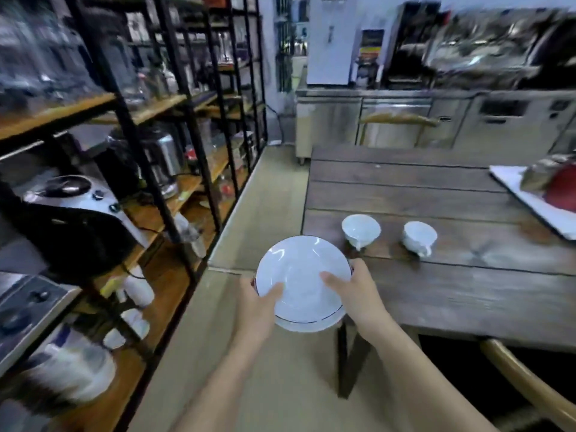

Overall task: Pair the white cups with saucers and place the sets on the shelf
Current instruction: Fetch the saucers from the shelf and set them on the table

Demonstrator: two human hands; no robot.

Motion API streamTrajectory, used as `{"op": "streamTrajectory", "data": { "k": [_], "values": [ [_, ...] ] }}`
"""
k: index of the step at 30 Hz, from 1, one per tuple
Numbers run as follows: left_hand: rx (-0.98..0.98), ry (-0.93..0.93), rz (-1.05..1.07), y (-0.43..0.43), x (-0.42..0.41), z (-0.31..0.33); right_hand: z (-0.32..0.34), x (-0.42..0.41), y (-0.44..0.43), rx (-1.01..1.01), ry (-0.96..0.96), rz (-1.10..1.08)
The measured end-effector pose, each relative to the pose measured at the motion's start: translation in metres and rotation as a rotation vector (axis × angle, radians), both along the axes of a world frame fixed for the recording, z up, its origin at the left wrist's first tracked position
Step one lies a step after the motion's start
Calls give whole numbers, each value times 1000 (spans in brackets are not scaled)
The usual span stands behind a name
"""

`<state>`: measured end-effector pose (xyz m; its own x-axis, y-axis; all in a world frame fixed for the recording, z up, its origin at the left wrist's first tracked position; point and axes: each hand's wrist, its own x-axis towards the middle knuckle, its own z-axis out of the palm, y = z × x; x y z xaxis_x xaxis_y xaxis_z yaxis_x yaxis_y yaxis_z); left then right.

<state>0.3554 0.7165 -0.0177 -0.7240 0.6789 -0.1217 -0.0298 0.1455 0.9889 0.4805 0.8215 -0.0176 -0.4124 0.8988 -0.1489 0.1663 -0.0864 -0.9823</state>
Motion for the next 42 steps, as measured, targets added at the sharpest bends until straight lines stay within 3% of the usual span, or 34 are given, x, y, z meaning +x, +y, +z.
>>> {"op": "streamTrajectory", "data": {
  "k": [9, 19, 25, 42],
  "values": [
    [-199, -76, -245, 116, 57, -35, -37, 82, 80, -62, -49, -249],
    [-393, -233, -422, 204, 72, -62, -67, 115, 133, -124, -327, -420],
    [-457, -231, -478, 231, 74, -71, -91, 121, 157, -196, -396, -492],
    [-576, 58, -413, 257, 64, -108, -121, 118, 206, -217, -500, -269]
  ]
}}
